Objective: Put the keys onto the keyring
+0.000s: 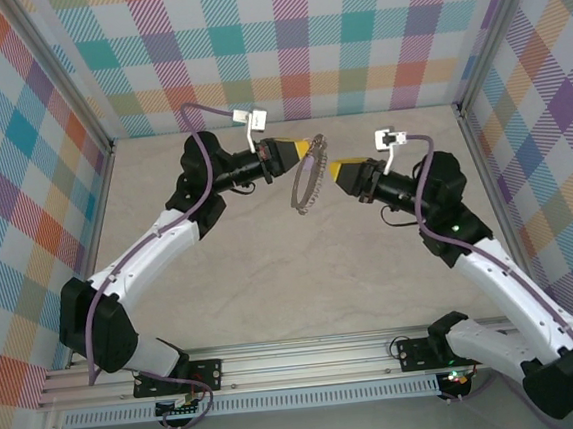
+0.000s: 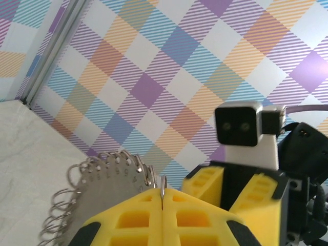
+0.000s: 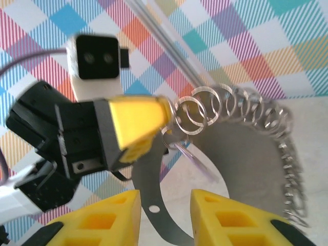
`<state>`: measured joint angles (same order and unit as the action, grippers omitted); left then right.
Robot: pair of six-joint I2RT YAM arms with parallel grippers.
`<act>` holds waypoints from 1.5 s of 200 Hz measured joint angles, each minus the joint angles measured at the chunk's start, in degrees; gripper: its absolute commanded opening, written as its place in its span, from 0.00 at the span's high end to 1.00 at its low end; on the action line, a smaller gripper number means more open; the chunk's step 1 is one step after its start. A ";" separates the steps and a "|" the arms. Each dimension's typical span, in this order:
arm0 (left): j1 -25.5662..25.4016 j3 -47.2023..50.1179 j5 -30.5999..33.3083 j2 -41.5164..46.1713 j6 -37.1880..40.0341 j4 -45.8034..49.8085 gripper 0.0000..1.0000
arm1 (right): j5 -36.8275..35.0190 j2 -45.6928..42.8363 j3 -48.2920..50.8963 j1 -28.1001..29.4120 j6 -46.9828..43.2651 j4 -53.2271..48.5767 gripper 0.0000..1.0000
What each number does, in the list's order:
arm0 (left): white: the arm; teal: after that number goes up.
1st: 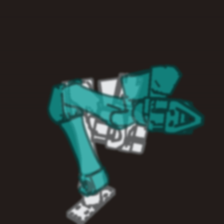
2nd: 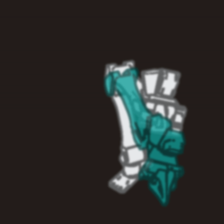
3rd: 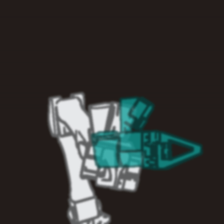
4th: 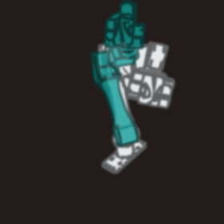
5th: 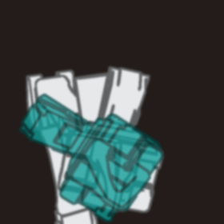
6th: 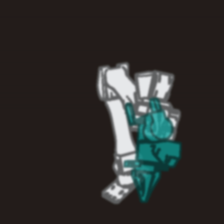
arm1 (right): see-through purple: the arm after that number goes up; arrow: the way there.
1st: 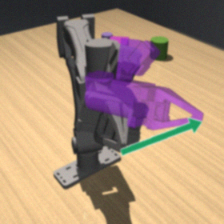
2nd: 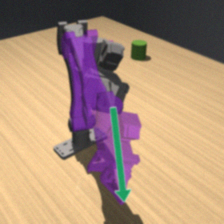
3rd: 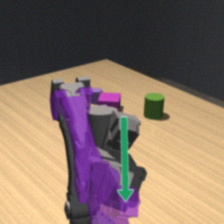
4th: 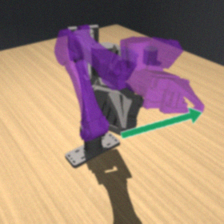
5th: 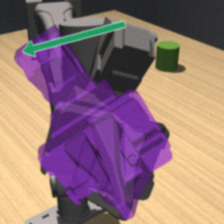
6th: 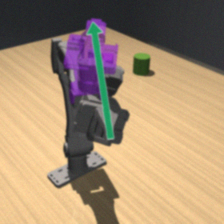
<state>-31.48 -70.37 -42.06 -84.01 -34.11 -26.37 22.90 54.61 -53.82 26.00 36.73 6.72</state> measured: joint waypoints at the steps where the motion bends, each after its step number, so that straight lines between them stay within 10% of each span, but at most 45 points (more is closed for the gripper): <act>1: 0.00 0.07 0.02 0.00 -0.07 -0.11 1.00 | -0.11 -0.11 -0.07 -0.07 0.00 -0.04 0.68; 300: -0.17 5.42 3.76 -0.07 -9.01 -14.34 1.00 | 7.28 17.86 -7.93 -0.70 15.43 18.21 0.77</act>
<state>-31.66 -64.95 -38.30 -84.07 -43.11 -40.71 30.17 72.47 -61.76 25.30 52.16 24.93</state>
